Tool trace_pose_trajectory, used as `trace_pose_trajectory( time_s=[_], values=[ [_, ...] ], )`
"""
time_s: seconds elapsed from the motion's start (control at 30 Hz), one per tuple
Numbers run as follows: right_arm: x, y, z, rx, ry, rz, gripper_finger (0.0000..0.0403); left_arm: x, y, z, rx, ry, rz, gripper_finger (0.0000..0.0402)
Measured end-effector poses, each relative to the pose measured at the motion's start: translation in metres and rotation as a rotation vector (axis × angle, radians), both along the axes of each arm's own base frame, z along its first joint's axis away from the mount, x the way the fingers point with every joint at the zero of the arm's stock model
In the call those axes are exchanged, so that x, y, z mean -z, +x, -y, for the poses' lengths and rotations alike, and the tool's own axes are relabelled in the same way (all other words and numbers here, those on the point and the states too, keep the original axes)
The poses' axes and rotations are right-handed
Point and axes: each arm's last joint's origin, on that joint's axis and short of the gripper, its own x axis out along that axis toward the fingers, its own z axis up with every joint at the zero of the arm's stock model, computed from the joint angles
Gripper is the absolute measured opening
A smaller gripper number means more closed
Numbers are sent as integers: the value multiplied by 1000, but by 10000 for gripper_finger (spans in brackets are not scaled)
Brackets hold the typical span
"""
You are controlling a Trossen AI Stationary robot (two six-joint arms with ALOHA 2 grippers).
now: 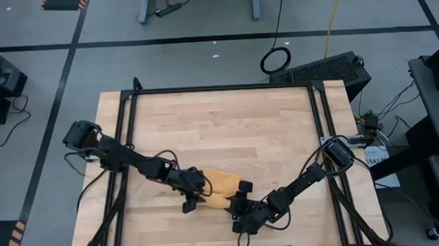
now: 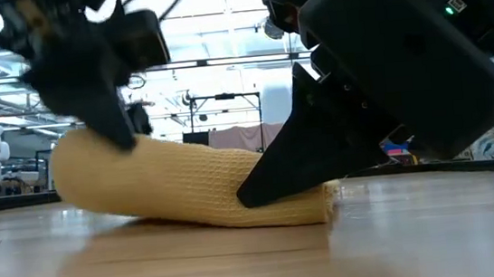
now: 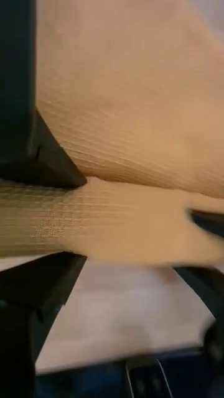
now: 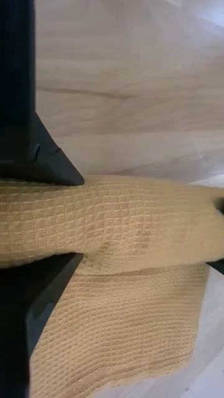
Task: Roll towel
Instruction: Roll the yellow towel
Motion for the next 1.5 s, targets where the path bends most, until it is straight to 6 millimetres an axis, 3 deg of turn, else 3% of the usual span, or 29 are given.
trace_pose_trajectory(
  time_s=[0.2, 0.37, 0.6, 0.83, 0.97, 1.17, 1.5],
  values=[
    [0, 0, 0, -2, 2, -4, 120, -39, -19, -3, 51, 98, 104, 217],
    [1, 0, 0, 19, 30, 1, 98, -52, -36, 19, 100, 251, 199, 228],
    [1, 0, 0, 68, 95, 17, 101, -16, -49, 61, 158, 539, 197, 276],
    [1, 1, -1, 67, 126, 33, 100, 19, -44, 77, 221, 774, 228, 350],
    [0, 1, -2, 46, 148, 21, 100, 28, -41, 81, 252, 795, 250, 360],
    [0, 1, -2, 32, 146, 15, 100, 32, -40, 79, 243, 798, 227, 290],
    [-5, 1, -2, -61, 36, 0, 107, 24, -39, 78, 150, 573, 190, 69]
  ],
)
